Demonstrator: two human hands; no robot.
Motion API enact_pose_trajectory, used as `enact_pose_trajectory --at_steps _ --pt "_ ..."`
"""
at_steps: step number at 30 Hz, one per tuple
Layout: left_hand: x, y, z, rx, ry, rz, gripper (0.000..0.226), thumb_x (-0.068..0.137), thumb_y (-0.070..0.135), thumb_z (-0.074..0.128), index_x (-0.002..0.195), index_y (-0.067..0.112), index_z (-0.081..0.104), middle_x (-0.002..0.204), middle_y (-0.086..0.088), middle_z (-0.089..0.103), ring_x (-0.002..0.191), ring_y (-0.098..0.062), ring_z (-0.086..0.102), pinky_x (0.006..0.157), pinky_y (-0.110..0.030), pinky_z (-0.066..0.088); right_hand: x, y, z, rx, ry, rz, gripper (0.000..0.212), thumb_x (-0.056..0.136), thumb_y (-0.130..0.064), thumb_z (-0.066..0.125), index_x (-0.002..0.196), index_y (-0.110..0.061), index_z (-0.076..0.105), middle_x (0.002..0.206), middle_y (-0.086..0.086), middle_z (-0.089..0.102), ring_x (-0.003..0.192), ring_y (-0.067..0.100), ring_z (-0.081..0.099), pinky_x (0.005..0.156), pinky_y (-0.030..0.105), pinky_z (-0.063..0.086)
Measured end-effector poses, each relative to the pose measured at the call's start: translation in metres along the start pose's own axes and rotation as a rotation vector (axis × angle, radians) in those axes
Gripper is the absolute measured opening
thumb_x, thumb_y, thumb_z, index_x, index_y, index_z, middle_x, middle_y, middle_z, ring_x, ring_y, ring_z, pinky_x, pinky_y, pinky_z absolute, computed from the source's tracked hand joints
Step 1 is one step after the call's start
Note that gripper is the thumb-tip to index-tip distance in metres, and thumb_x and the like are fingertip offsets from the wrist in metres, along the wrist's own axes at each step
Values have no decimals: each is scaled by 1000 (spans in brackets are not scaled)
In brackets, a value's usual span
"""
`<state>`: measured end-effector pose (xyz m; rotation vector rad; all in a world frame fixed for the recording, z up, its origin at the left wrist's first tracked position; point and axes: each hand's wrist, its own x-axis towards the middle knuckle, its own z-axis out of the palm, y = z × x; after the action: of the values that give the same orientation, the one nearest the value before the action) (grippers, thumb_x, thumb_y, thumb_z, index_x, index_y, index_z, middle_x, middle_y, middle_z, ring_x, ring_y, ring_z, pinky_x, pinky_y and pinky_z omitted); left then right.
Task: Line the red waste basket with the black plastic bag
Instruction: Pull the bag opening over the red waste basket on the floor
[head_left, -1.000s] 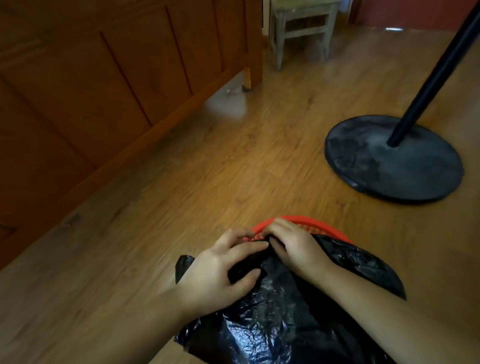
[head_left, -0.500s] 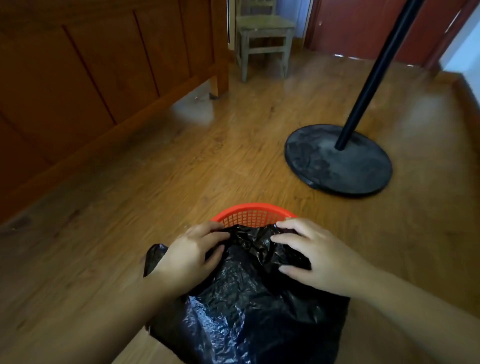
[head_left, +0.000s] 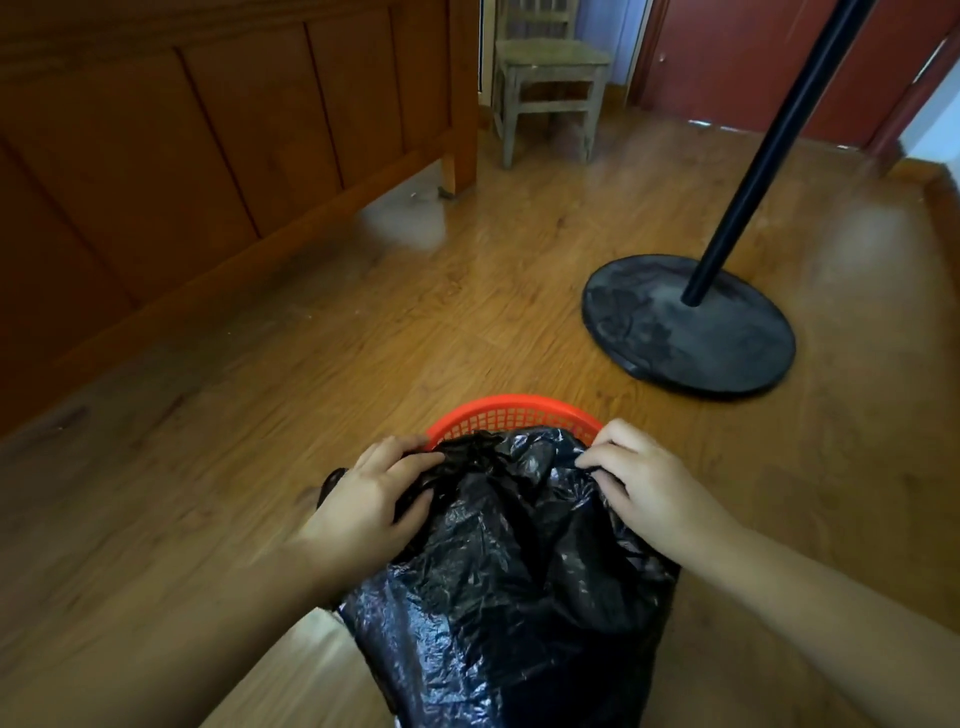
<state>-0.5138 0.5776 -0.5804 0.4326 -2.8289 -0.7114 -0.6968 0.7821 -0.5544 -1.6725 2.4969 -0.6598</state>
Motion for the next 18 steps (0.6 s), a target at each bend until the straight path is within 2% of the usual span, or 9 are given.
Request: enact_pose_trajectory --at_steps 3,6,10,13,15,18 --pt "-4 3 -3 -38 49 81 35 89 17 54 124 14 55 130 -5 52 119 -20 48 103 -39 40 22 -9 8 88 20 -19 16 82 2 59 93 -6 66 90 4 57 82 13 55 74 18 41" --pt "-6 9 -7 -49 58 153 39 91 32 44 125 16 53 132 -2 51 123 -17 45 105 -41 37 46 -13 25 149 18 8 17 83 3 56 93 -5 67 93 4 57 85 15 55 75 19 40" --pt "-5 15 -9 -8 -10 238 42 89 40 48 125 21 54 135 0 50 132 -15 37 108 -43 34 63 -6 65 147 -104 139 24 80 7 50 94 -4 66 103 11 58 98 26 56 86 29 41" --pt "-9 15 -5 37 -102 272 50 84 51 51 128 27 51 137 5 49 136 -9 25 114 -39 16 66 3 88 64 -248 250 27 81 5 48 98 -6 66 113 15 57 107 29 52 92 30 38" --pt "-12 14 -2 88 -152 291 54 81 54 52 128 27 50 137 6 50 135 -8 23 112 -38 7 67 6 93 19 -306 287 28 82 4 47 100 -7 65 116 15 56 110 29 51 93 30 37" --pt "-11 13 6 209 -150 354 43 82 43 59 119 21 59 124 2 62 128 -18 44 108 -51 22 68 5 83 35 -317 225 27 84 -2 50 106 -9 63 116 11 56 110 25 51 95 30 37"
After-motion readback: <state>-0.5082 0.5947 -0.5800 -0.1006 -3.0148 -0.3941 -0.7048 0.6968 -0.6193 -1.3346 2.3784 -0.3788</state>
